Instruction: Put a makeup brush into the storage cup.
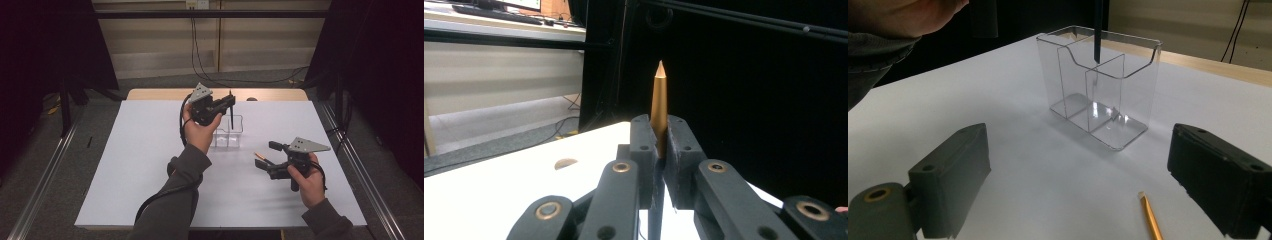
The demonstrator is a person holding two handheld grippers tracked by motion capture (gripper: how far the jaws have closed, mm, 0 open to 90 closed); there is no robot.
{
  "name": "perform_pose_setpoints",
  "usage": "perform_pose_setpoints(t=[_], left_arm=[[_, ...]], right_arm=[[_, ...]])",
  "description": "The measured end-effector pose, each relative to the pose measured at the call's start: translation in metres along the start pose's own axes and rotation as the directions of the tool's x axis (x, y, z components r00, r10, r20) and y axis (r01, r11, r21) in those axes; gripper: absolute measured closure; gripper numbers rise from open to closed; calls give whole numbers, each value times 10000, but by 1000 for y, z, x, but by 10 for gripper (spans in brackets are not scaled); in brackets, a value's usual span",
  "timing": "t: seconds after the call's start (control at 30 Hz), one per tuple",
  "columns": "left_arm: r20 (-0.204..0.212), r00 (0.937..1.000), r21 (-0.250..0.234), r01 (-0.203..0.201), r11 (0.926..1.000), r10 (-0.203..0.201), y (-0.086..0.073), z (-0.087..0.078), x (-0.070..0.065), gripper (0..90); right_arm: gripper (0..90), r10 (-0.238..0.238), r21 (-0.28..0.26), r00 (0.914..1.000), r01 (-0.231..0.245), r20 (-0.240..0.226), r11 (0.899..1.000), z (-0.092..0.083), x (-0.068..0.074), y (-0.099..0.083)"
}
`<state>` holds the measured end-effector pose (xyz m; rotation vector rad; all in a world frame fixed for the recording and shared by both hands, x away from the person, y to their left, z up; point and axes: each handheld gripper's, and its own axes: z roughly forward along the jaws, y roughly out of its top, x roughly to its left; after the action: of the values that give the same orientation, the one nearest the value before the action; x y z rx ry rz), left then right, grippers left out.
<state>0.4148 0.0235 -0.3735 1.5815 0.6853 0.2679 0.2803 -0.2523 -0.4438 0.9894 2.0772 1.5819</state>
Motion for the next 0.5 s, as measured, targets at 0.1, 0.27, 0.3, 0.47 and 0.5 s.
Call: perform_pose_setpoints(t=[0.1, 0.27, 0.3, 0.47, 0.5], left_arm=[[4, 10000, 122, -74, 9999, 74, -2, 0, 1, 836], [-182, 9998, 153, -73, 9999, 75, -5, 2, 2, 837], [-206, 9998, 192, -64, 9998, 68, -6, 2, 2, 837], [-81, 10000, 218, 32, 9998, -30, -8, 2, 3, 837], [-127, 9999, 227, -20, 9997, 23, -9, 2, 4, 837]], right_arm=[[93, -40, -2, 10000, 40, -21, 10000, 0, 0, 0], [93, -28, 7, 10000, 29, -27, 10000, 0, 0, 0], [93, -35, 14, 10000, 35, -26, 10000, 0, 0, 0], [93, -13, 16, 10000, 13, -38, 10000, 0, -1, 0], [93, -12, 26, 10000, 12, -45, 10000, 0, -1, 0]])
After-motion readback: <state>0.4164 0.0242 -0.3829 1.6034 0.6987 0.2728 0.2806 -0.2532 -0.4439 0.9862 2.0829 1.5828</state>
